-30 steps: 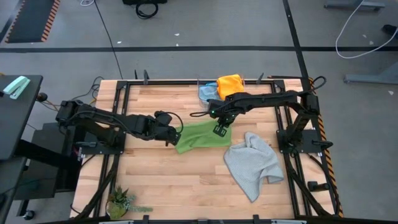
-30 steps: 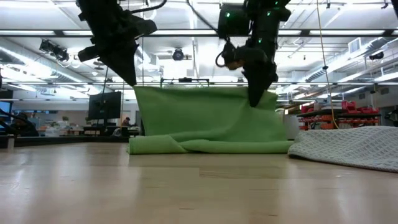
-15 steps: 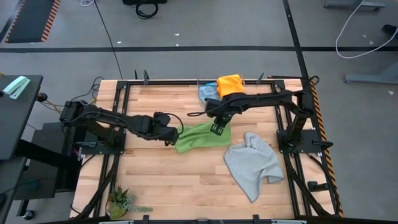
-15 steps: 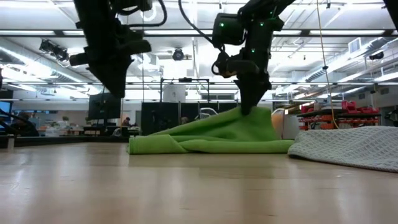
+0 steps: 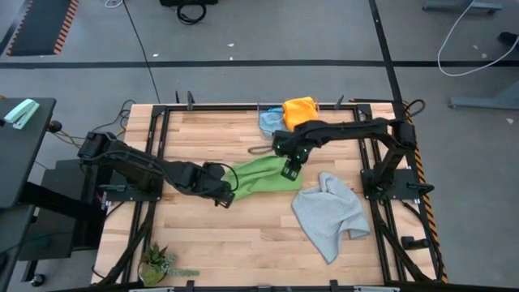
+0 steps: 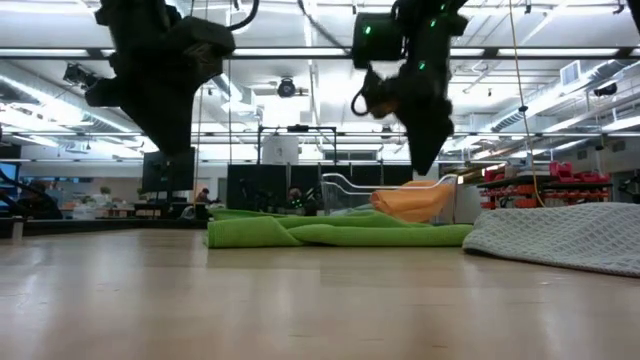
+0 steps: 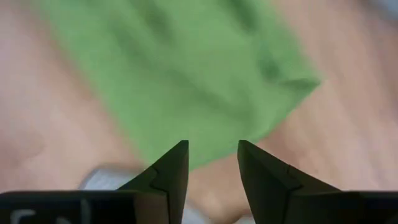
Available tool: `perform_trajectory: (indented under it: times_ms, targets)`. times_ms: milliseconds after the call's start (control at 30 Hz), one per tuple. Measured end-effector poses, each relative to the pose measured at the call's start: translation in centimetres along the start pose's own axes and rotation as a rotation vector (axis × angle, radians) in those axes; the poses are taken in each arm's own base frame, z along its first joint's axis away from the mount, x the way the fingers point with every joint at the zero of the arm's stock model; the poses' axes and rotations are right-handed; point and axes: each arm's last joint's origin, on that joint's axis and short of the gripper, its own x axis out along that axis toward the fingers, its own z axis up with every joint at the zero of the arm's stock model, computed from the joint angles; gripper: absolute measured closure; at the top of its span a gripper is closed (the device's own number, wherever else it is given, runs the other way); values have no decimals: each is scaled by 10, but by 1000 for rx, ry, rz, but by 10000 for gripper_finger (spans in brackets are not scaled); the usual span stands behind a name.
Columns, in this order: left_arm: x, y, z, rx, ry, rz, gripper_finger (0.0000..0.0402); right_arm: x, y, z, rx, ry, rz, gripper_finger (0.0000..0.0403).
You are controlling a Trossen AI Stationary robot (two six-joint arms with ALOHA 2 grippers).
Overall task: Fold microfiber towels
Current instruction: Fold the green microfiber cloth
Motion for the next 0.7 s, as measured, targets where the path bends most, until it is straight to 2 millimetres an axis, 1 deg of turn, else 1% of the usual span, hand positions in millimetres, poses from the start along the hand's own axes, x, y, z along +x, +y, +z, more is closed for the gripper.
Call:
perform_trajectory:
  times_ms: [200,300,400,467,567,633,700]
  targets:
    - [-2,-12,-1,-59,13,-128,296,-19,30,-28,-131,-55,74,258]
    - [-2,-14,-1,-85,10,-140,293,-35,45,-49,-168,-122,179,258]
    - [7,-11,-4,-121,18,-111,289,-47,55,-76,-180,-220,276,258]
    - [19,-5,-11,-177,23,-92,288,-51,58,-95,-163,-273,341,258]
    - [40,3,-20,-275,16,-144,288,-55,55,-120,-105,-338,440,258]
    - [51,7,-23,-342,8,-200,291,-55,52,-135,-68,-368,475,258]
    - [58,7,-24,-400,-20,-283,294,-54,48,-149,-39,-384,484,258]
